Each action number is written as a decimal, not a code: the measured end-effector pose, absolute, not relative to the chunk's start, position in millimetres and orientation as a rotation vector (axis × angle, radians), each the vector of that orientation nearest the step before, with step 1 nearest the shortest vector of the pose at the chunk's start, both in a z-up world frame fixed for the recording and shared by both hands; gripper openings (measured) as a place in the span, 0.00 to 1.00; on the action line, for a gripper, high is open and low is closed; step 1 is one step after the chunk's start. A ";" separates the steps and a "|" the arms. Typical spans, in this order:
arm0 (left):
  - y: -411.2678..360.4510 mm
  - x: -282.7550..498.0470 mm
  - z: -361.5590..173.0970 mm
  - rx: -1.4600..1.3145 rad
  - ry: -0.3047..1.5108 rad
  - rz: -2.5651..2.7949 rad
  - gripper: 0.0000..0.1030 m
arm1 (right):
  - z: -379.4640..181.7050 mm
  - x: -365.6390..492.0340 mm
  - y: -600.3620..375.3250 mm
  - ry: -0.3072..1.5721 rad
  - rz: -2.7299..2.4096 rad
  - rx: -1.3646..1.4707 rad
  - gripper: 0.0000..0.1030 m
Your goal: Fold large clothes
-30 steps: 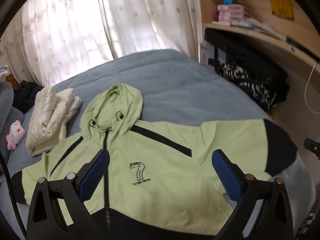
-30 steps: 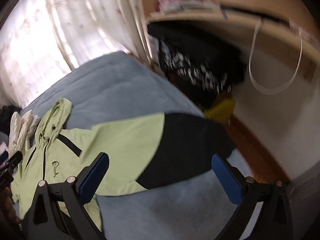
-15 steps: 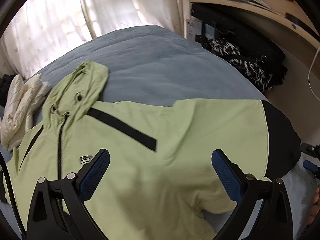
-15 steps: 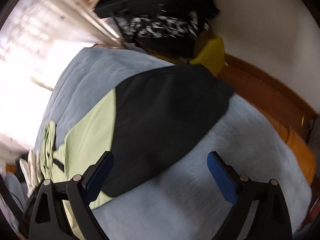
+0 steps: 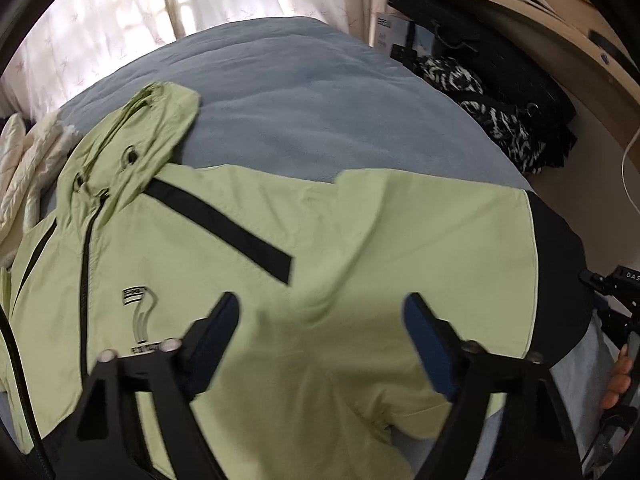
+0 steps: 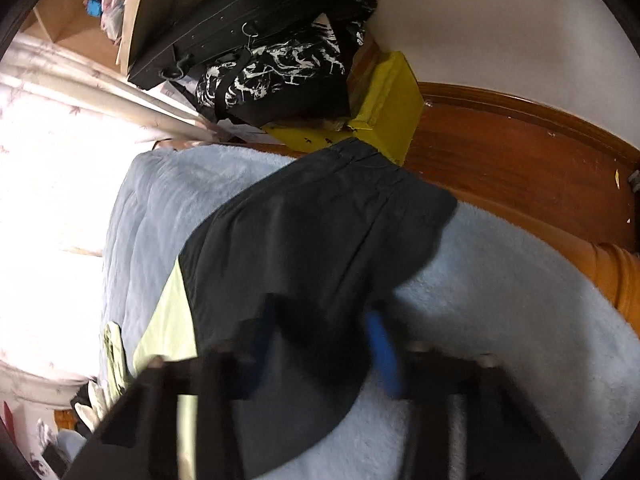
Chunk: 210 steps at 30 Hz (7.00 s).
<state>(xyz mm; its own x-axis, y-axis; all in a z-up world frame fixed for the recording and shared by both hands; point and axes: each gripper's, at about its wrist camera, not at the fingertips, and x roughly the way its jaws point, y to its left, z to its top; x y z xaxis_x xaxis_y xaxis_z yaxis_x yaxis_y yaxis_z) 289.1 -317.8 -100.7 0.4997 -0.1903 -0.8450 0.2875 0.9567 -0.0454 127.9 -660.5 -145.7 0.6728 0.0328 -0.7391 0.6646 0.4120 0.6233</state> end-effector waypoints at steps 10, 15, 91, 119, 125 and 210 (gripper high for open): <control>-213.8 272.3 -53.5 -0.010 0.863 -0.193 0.66 | -7.9 153.8 -521.0 0.555 0.007 0.772 0.09; -161.9 248.8 -35.0 0.019 0.773 -0.124 0.80 | 9.2 169.6 -410.3 0.624 0.219 0.588 0.09; 3.0 236.1 -162.4 -0.554 1.054 -0.314 0.54 | -147.1 88.7 -331.3 0.902 -0.252 0.365 0.61; 20.3 295.0 -113.5 -0.044 0.851 0.072 0.06 | -75.0 128.4 -342.9 0.783 -0.176 0.326 0.61; 65.7 299.0 -167.9 -0.174 0.997 0.089 0.13 | -89.3 176.5 -353.5 0.865 -0.092 0.369 0.61; -34.1 334.2 -173.2 -0.066 1.069 -0.109 0.45 | -139.9 325.5 -346.1 1.002 -0.110 0.227 0.22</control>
<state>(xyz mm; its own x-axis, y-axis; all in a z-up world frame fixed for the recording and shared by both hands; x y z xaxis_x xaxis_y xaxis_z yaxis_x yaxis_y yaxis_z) 334.2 -34.1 -173.2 0.4762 -0.1210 -0.8710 0.0574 0.9926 -0.1066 325.5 -346.1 -139.9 0.5352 0.0126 -0.8447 0.1954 0.9709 0.1383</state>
